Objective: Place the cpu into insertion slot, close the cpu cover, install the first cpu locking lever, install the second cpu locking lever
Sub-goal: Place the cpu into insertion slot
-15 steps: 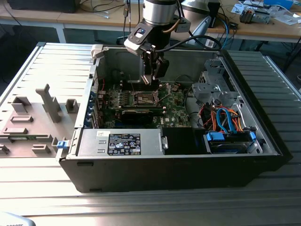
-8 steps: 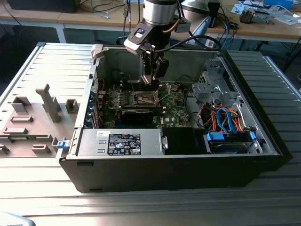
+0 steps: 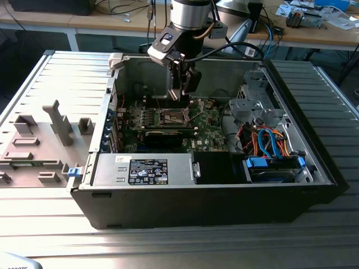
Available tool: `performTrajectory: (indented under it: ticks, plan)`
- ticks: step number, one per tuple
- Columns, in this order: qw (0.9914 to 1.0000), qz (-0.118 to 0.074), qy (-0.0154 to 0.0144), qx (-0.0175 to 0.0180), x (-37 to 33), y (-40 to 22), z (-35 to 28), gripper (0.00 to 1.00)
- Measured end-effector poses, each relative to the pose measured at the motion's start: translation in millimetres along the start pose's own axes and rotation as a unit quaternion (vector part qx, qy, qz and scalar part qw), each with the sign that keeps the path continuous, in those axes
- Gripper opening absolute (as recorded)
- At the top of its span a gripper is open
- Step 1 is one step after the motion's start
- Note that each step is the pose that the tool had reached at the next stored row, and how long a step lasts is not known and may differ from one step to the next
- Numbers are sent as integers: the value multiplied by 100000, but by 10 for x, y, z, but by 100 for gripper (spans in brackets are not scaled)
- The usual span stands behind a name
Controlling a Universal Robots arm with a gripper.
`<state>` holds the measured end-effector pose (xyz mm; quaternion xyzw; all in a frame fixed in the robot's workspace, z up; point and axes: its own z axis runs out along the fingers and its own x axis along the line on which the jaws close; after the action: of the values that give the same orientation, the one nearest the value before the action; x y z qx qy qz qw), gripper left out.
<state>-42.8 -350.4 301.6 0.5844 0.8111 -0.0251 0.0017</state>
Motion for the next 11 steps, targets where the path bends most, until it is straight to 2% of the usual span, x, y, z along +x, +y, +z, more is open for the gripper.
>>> performTrajectory:
  ticks: [11]
  plan:
    - [99999,504,17,17,0,0,0,55]
